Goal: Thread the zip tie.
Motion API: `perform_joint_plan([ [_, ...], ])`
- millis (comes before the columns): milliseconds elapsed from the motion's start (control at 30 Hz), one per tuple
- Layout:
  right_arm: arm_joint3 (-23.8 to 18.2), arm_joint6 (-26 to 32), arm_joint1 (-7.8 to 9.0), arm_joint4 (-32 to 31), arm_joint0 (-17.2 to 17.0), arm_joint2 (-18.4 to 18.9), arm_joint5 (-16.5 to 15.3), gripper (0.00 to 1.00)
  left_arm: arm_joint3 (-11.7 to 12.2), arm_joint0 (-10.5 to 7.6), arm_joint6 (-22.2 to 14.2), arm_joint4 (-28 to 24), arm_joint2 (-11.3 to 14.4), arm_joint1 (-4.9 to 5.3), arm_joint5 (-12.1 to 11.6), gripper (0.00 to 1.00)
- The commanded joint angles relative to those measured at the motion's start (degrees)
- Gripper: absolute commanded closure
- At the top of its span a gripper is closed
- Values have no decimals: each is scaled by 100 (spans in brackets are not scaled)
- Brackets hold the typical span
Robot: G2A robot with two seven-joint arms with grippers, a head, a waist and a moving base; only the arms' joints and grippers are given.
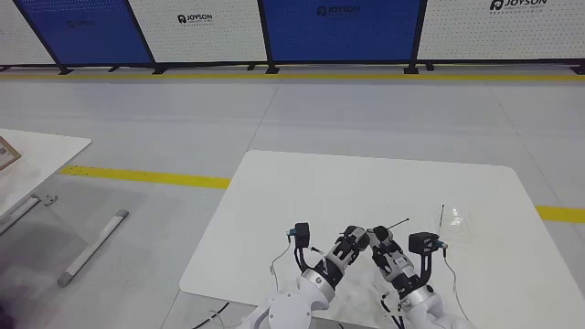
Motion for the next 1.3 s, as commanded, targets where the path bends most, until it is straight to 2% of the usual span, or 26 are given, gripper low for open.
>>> perform_joint_plan([
  [0,2,7,1,12,6,3,0,84,-5,1,-8,24,8,2,26,100],
  [100,4,0,2,20,9,4,1,98,-8,1,-3,33,12,3,39,100],
  [133,5,-4,2,21,9,5,2,100,-4,-1,2,34,12,3,44,100],
  [400,4,3,5,23,5,2,28,100,13,-22,48,1,24,-5,39,100],
  [1267,119,29,9,-32,52,-80,5,100,-36,18,5,-200,1,-1,-304,100],
])
